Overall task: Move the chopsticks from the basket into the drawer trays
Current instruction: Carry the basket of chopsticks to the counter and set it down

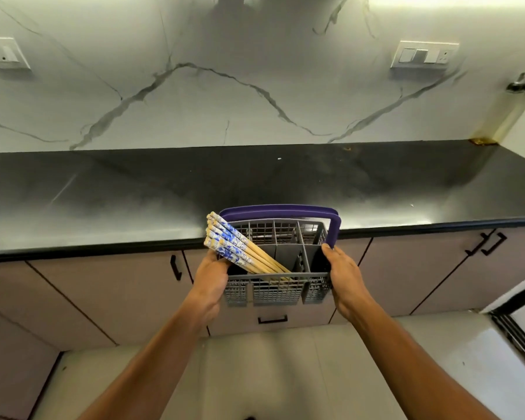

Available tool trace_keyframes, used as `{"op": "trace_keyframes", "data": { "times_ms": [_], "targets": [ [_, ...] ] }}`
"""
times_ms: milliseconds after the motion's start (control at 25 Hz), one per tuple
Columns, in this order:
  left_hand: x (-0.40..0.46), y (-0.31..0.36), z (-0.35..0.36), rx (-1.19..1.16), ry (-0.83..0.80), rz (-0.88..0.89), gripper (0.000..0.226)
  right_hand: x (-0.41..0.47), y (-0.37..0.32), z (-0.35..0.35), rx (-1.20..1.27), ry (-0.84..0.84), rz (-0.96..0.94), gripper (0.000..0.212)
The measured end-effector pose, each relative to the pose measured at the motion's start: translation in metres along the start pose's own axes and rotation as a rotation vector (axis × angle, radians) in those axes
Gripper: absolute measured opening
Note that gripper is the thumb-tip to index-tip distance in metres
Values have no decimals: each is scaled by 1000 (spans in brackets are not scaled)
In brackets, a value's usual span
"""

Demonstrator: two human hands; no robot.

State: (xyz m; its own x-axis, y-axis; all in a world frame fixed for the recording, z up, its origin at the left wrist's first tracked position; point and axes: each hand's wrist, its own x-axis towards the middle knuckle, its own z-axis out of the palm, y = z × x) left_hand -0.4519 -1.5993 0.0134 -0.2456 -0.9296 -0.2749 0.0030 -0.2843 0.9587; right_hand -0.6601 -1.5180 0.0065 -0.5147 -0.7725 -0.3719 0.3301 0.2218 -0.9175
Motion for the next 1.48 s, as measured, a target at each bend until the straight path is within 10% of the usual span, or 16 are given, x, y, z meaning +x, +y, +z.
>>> {"op": "trace_keyframes", "data": {
  "times_ms": [1480],
  "targets": [
    [426,83,74,4,65,-65,23,445,-107,93,-35,-92,23,30]
  ]
}}
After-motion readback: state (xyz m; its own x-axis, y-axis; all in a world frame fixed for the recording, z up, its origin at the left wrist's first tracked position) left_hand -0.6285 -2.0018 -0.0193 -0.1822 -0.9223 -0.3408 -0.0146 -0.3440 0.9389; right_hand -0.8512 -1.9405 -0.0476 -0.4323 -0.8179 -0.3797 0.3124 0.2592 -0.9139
